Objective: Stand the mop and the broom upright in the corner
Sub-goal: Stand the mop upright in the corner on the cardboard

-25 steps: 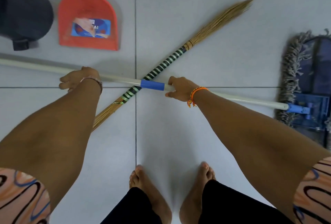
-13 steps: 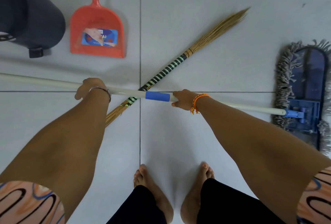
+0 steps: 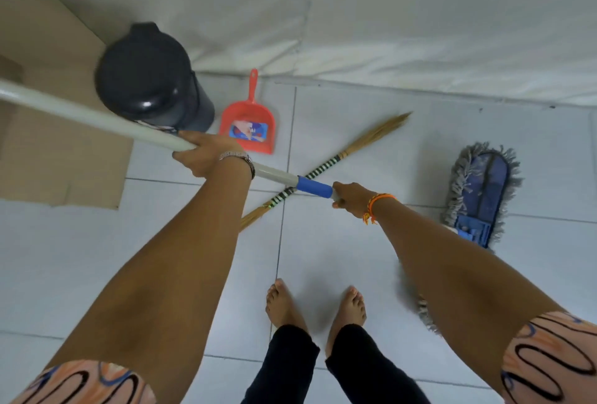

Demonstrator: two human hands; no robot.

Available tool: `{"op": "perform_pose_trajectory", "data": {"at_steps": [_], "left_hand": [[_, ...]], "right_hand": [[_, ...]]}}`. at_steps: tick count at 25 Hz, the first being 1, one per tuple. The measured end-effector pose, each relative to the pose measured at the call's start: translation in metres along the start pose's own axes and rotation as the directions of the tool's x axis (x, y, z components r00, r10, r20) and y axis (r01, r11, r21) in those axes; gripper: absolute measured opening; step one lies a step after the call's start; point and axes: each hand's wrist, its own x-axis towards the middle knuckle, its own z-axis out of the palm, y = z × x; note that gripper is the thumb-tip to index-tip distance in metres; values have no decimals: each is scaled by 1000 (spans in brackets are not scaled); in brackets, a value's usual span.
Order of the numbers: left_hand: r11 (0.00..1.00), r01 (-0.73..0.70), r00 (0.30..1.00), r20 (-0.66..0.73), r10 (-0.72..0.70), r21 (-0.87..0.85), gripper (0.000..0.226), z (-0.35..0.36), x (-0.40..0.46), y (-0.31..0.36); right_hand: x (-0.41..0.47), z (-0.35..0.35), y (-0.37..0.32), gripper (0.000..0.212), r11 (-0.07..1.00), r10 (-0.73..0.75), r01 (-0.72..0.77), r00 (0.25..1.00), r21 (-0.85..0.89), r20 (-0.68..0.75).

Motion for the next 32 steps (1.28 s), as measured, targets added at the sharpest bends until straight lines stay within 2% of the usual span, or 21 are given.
{"op": "perform_pose_trajectory", "data": {"at_steps": [1,2,3,4,5,6,7,8,10,12,13,16,18,19,21,24,27,29,32], "left_hand": [[991,-100,995,5,100,89,45,-13,6,13],[970,-184,980,-44,193,159,44,-18,7,-6],[951,-241,956,-124,267,192,43,-29,-9,-10],[941,-304,929,-175,327,149,44,-39,-35,2],[913,-371,903,-164,398,170,45,-52,-65,41],[890,-448,848,-275,453,87,46,-72,-105,104],[840,-542,757,-429,493,9,47,-112,-147,177],[752,-645,676,-560,479,-135,48,-156,-196,254],[477,-821,518,-761,391,-314,46,-217,-267,380],[301,-888,441,-831,339,-349,33,-227,-298,390],[247,-908,413,-826,383,-339,26,-231,-311,397],[81,-943,313,-779,543,-322,28,-259,-332,395],[65,-960,253,-749,612,-271,29,-288,-346,401],[30,-971,198,-736,648,-235,30,-303,-350,402],[-11,-974,151,-681,716,-228,33,-340,-350,397],[-39,-955,129,-526,841,-295,36,-399,-331,396],[-35,-948,104,-412,905,-316,33,-461,-309,387],[-50,-944,87,-390,917,-327,34,-506,-294,380],[-62,-948,69,-391,918,-312,35,-568,-278,373]], "right_hand": [[-19,-16,-14,17,1000,-18,18,999,2,-27],[-35,-30,-25,17,999,-35,35,998,16,-54],[-51,-43,-37,18,998,-58,61,994,31,-88],[-73,-63,-50,18,996,-81,86,989,32,-127],[-89,-77,-61,16,993,-94,103,983,53,-155],[-106,-93,-72,12,989,-100,118,977,89,-187],[-123,-108,-84,10,985,-103,129,971,112,-216],[-141,-122,-96,12,982,-116,148,962,116,-246],[-165,-144,-117,25,978,-136,176,947,114,-292],[-182,-160,-140,34,970,-160,210,929,121,-332],[-189,-165,-152,37,964,-168,227,924,139,-344],[-200,-170,-195,38,929,-208,307,894,206,-396],[-198,-168,-228,36,898,-224,360,869,252,-442],[-194,-167,-244,36,884,-237,384,859,266,-454],[-185,-160,-285,34,857,-282,440,837,269,-469],[-169,-147,-347,18,807,-350,528,787,263,-508],[-151,-128,-416,24,772,-368,567,767,287,-525],[-137,-117,-467,29,752,-371,580,766,314,-526],[-122,-105,-539,21,697,-348,594,770,402,-535]]}}
